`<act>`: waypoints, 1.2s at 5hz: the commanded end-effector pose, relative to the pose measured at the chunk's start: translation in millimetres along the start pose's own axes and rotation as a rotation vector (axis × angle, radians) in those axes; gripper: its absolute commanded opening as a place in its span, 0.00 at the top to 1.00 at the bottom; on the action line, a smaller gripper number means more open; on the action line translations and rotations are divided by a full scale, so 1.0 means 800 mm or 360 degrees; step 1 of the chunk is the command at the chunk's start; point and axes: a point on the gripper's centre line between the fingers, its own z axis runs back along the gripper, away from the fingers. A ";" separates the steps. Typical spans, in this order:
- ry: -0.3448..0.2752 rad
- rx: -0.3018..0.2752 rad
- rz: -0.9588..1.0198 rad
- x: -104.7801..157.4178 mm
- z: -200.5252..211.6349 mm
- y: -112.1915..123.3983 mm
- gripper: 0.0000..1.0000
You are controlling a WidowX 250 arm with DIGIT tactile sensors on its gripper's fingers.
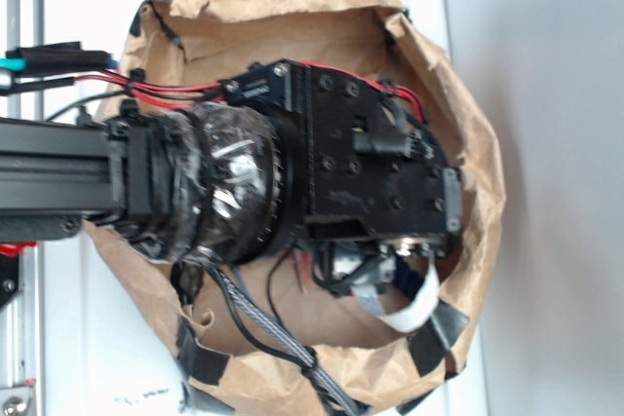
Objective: Grab the shell.
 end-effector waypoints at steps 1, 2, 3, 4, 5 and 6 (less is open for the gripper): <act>-0.0025 0.0164 -0.0047 -0.003 0.043 -0.002 0.00; 0.0003 0.0162 -0.0064 -0.002 0.036 -0.002 0.00; 0.0013 0.0152 -0.0067 0.003 0.030 -0.001 0.00; 0.0029 0.0139 -0.0093 0.007 0.022 -0.007 0.00; 0.0055 0.0127 -0.0127 0.014 0.007 -0.009 0.00; 0.0078 0.0112 -0.0155 0.022 -0.009 -0.016 0.00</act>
